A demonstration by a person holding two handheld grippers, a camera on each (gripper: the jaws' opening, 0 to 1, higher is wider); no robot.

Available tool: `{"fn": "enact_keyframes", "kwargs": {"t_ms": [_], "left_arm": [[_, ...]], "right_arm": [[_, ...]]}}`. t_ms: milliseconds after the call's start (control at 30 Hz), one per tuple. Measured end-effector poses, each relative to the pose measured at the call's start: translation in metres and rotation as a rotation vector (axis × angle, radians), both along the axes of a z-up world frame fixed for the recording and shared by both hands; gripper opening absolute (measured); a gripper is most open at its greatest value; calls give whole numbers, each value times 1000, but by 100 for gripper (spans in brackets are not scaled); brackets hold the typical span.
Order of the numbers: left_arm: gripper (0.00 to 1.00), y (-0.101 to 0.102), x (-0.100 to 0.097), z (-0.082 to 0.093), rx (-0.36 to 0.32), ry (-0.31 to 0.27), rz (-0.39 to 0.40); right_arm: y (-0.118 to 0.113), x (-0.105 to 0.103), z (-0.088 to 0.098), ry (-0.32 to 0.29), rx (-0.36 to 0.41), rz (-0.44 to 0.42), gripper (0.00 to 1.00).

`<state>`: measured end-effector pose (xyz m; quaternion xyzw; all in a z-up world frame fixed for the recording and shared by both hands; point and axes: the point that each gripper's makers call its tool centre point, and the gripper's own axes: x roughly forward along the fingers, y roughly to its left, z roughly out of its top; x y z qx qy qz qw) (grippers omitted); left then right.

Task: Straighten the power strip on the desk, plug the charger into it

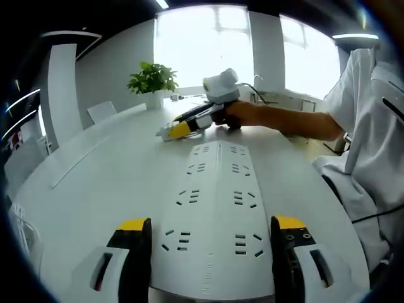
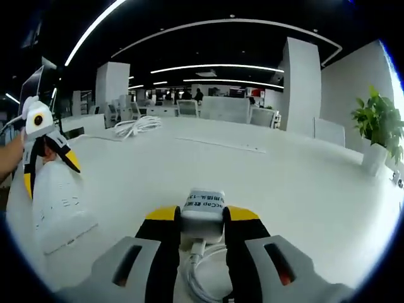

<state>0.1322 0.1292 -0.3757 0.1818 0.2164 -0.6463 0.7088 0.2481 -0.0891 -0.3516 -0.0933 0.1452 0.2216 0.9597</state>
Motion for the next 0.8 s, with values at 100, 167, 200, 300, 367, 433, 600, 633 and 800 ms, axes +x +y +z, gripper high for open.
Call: {"fn": "enact_keyframes", "kwargs": {"t_ms": [100,167,200,300,367,433,600,633,800], "left_arm": [[78,0,0,0,1,0,2],[78,0,0,0,5,0,4],[78,0,0,0,7,-1,4],[78,1,0,0,8,-1,5],[78,1,0,0,4,-1,5],[78,1,0,0,1,-1,6],[78,1,0,0,5,-1,8],[78,1,0,0,5,0,8],[78,0,0,-1,8,-1,10]], "right_arm": [[7,-7,1,-5,-4,50,27],[9,-9,1,-5,-2,80,27],[11,-10,1,-7,-6,100,27],[12,-13,1,-4,4,137,27],[14,-15,1,-4,13,159,27],[15,-14,0,-1,14,179,27],[12,-7,-2,-5,13,219,27],[11,-6,-2,-6,11,222,27],[9,-3,-3,-16,0,228,27]]}}
